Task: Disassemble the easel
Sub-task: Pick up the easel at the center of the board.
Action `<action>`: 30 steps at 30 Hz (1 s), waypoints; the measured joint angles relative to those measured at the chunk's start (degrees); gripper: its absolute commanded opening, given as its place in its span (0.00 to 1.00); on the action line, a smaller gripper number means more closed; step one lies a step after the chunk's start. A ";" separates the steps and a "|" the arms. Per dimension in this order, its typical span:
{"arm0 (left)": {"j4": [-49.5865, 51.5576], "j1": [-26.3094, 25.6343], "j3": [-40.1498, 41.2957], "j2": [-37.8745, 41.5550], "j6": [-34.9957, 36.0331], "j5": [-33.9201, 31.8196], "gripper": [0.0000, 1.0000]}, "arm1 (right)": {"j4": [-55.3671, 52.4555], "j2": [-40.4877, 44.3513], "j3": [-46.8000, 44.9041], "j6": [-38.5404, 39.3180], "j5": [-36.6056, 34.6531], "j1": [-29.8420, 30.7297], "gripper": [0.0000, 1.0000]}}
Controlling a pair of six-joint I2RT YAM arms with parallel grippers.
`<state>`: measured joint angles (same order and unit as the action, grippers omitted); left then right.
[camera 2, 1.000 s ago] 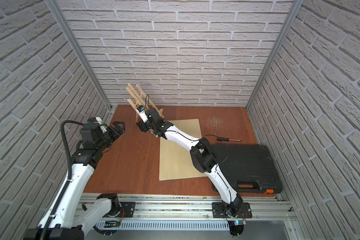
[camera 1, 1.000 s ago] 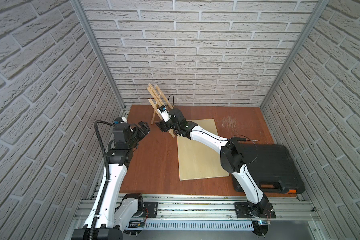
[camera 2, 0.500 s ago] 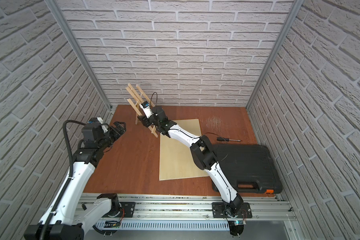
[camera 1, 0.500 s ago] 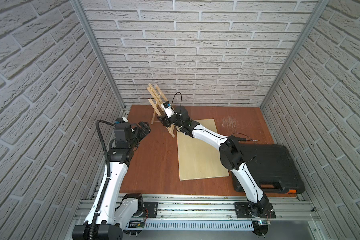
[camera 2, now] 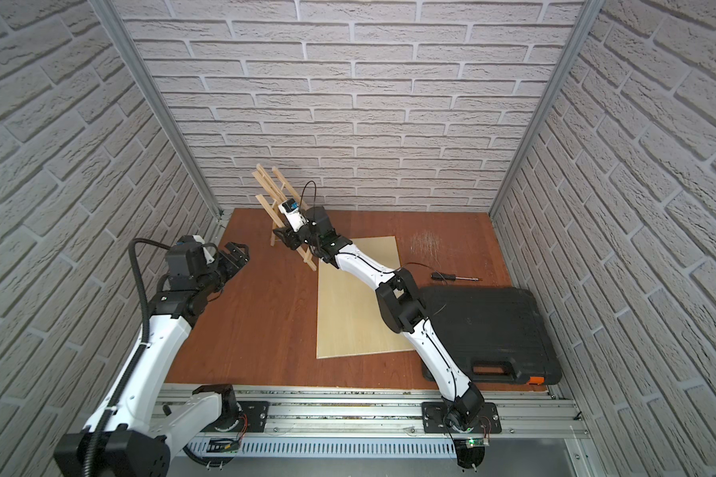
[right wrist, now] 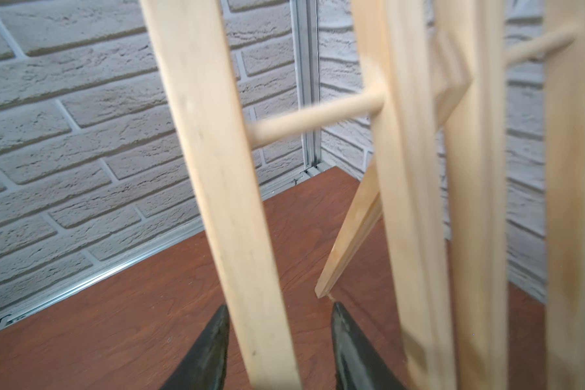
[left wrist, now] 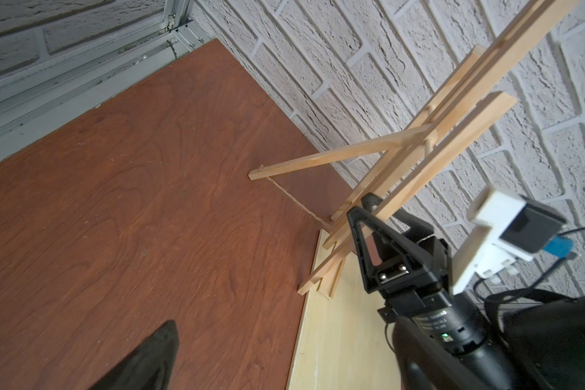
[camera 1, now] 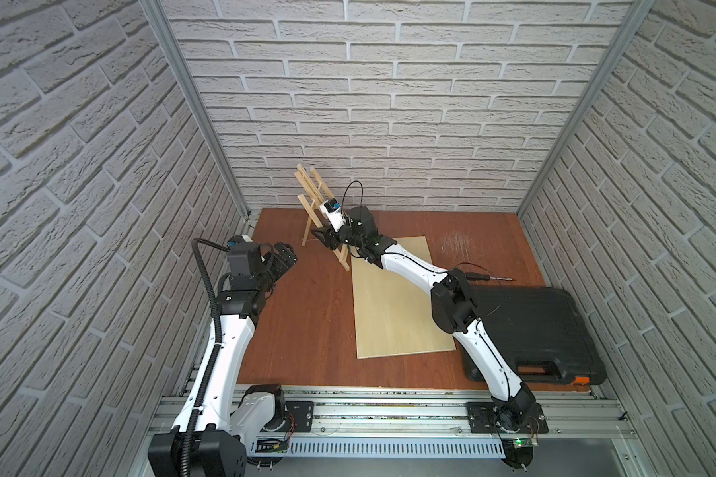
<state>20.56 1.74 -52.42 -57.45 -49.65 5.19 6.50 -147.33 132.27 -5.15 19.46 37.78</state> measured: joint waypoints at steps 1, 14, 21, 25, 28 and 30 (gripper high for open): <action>-0.02 0.09 0.00 0.00 0.02 -0.02 0.98 | -0.20 -0.50 0.00 -0.15 0.15 0.11 0.40; 0.11 0.98 0.00 0.00 0.07 -1.79 0.98 | 2.99 -1.09 -0.24 -0.04 5.31 -0.11 0.12; 0.55 1.81 0.00 0.00 0.11 -3.76 0.97 | 5.75 -0.24 -2.54 -0.63 9.35 -0.20 0.03; 0.57 2.80 0.00 0.00 0.15 -4.66 0.94 | 8.55 1.36 -5.38 -2.01 12.74 -0.28 0.03; 0.66 3.80 0.00 0.00 0.44 -5.33 0.92 | 9.79 2.05 -6.25 -3.63 15.98 -0.26 0.03; 0.74 4.46 0.00 0.00 0.59 -5.79 0.91 | 10.08 2.32 -6.32 -4.55 17.99 -0.22 0.03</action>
<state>21.30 6.20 -52.42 -57.45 -49.06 -0.60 16.58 -145.01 125.95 -9.69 37.45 37.56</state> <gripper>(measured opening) 0.920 0.172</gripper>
